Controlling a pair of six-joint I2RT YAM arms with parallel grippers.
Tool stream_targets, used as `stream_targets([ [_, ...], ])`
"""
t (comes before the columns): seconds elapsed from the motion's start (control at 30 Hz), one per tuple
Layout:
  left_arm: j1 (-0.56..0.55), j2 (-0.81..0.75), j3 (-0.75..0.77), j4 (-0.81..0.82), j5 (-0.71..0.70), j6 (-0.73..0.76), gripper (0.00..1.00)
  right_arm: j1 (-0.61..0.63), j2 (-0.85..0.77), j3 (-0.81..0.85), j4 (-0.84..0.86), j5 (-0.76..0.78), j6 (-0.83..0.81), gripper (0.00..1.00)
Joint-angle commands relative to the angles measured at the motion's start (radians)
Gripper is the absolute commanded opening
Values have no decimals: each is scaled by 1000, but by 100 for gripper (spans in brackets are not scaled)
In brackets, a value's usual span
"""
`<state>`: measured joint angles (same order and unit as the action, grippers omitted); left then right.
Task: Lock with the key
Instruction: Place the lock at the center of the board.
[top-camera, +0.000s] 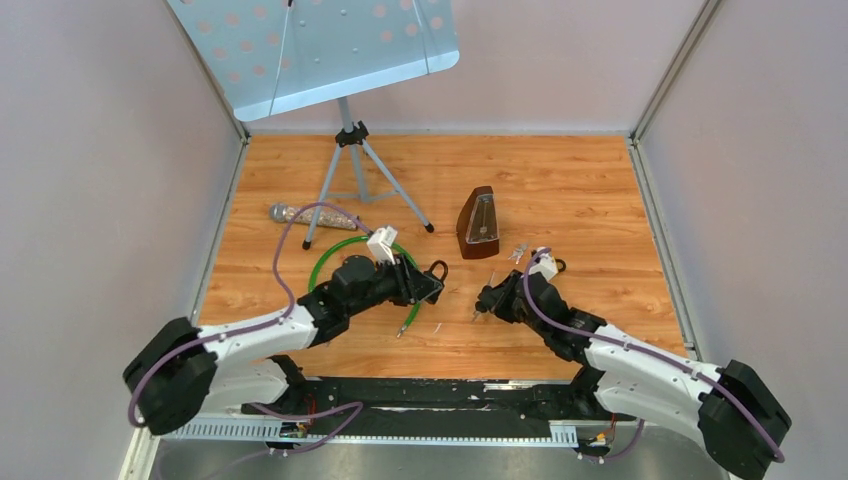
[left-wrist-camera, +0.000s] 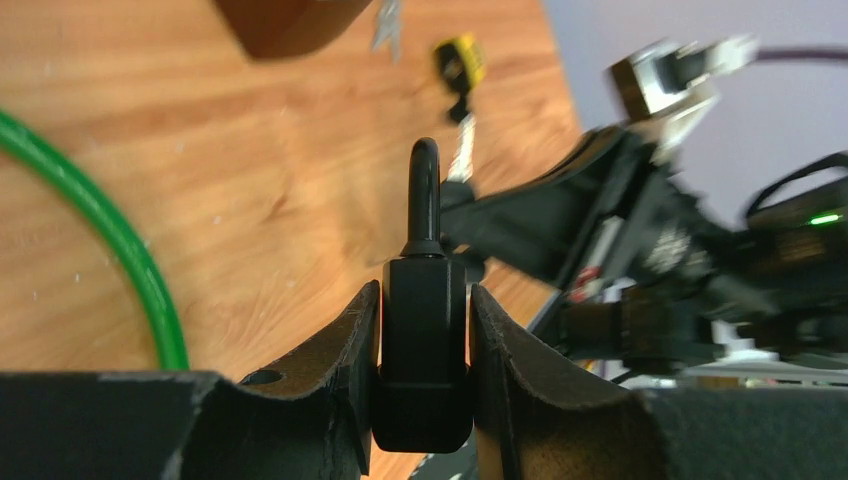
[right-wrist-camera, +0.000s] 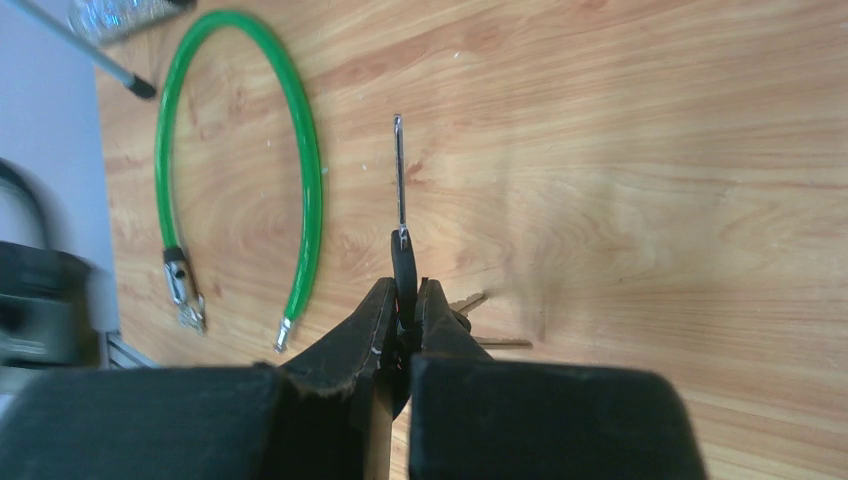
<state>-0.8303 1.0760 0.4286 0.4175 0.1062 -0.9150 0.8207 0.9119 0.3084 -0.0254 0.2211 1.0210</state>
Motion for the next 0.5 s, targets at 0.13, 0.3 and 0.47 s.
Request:
stream_targets([
  [0.13,-91,303,145,242,-56,-43,0,-91,81,17,-41,-91,34,0],
  [0.3,-104,517,211,343,-48,-90,0,-122,181,68,-36,-124,5,0],
  [0.47,-110,640,254,375,-38,-120,0,-130,241,117,-24,-142,-38,9],
])
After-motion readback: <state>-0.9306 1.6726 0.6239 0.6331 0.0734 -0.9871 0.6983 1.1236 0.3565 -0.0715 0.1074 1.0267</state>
